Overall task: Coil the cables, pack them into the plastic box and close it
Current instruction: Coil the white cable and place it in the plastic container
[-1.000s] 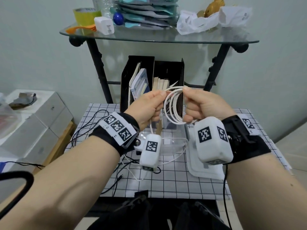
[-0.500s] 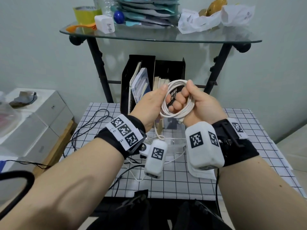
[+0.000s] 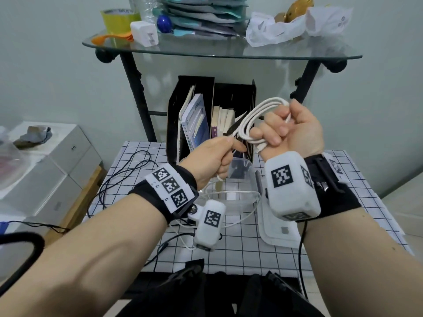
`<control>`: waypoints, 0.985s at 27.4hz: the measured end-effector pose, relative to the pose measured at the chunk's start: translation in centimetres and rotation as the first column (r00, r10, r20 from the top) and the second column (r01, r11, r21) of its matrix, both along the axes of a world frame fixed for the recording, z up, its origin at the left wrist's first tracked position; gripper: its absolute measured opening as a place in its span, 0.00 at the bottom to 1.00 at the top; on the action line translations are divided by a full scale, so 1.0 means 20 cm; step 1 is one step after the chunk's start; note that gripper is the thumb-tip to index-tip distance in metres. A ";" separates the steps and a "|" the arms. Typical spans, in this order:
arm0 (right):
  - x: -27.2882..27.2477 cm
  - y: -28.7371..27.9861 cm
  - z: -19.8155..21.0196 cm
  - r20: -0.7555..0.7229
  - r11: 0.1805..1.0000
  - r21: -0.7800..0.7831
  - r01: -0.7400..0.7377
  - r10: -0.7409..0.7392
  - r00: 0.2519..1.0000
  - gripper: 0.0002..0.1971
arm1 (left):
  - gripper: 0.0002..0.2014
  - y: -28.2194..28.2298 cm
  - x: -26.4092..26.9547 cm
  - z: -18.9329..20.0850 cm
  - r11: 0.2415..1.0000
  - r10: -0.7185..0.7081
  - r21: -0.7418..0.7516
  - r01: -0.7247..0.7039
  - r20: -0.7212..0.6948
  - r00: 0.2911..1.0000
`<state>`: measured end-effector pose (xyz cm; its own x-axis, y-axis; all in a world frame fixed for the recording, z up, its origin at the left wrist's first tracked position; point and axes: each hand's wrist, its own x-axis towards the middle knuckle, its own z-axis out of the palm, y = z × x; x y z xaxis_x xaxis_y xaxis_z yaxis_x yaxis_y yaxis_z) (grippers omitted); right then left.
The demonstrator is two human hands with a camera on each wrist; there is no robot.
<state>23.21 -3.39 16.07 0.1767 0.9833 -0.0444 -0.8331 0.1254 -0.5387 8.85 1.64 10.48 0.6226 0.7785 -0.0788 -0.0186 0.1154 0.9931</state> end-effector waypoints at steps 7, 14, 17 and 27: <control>0.05 0.07 -0.03 0.077 0.935 0.010 0.355 -0.355 0.932 0.13 | 0.13 -0.01 -0.01 -0.02 0.972 -0.205 0.079 0.221 -0.176 0.963; 0.04 0.08 -0.13 0.599 0.863 0.074 0.499 -0.439 0.670 0.10 | 0.13 -0.03 -0.01 0.08 0.887 -0.296 0.214 0.410 -0.418 0.859; 0.00 0.04 -0.15 0.897 0.890 0.075 0.450 -0.257 0.360 0.09 | 0.12 -0.04 0.01 0.13 0.851 -0.319 0.238 0.468 -0.472 0.822; -0.01 0.01 -0.14 0.971 0.959 -0.232 0.164 0.220 0.093 0.20 | 0.08 0.01 -0.04 0.27 0.841 -0.149 0.376 0.389 -0.531 0.834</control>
